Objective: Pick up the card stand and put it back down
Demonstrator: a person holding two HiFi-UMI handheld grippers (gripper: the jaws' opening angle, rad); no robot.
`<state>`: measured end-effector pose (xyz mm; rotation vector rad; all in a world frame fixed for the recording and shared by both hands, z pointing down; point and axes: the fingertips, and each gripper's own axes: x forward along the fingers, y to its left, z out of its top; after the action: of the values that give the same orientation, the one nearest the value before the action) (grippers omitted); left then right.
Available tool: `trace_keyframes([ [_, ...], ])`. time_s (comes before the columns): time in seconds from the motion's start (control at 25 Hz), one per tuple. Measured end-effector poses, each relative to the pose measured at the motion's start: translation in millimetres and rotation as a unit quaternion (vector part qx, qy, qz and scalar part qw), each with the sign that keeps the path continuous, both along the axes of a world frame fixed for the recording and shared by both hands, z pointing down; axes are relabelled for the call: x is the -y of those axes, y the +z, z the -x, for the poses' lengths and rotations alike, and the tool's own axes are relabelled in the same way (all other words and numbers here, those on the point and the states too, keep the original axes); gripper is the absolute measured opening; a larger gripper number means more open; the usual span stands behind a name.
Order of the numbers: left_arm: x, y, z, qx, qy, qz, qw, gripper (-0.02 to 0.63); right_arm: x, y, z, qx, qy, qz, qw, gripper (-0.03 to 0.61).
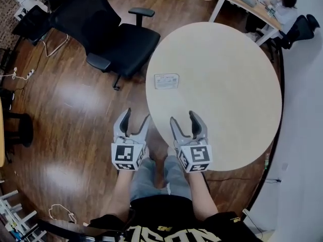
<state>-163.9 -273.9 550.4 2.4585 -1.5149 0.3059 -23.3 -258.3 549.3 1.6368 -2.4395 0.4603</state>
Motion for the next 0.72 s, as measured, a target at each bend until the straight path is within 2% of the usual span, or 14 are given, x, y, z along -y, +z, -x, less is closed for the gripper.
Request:
trace_keyframes([
  [0.08,0,19,-2,0.007,0.014,0.013,0.9998,0.293,-2,17,-1,-0.001,0.0,0.016,1.0,0.284],
  [0.24,10,58,7,0.054,0.039,0.038,0.9971,0.327,5,48,-6,0.0,0.003,0.032,0.999,0.284],
  [0.36,21,75,29,0.051,0.045,0.05,0.9964,0.348,12,66,-12,-0.003,0.005,0.039,0.999,0.284],
  [0.52,45,85,78,0.089,0.085,0.046,0.9914,0.414,17,79,-26,-0.012,0.002,0.045,0.999,0.284],
  [0.6,62,89,112,0.114,0.107,0.053,0.9864,0.463,17,82,-33,-0.013,0.004,0.048,0.999,0.284],
  [0.72,94,88,159,0.129,0.126,0.067,0.9813,0.529,18,91,-43,-0.012,0.008,0.057,0.998,0.284],
])
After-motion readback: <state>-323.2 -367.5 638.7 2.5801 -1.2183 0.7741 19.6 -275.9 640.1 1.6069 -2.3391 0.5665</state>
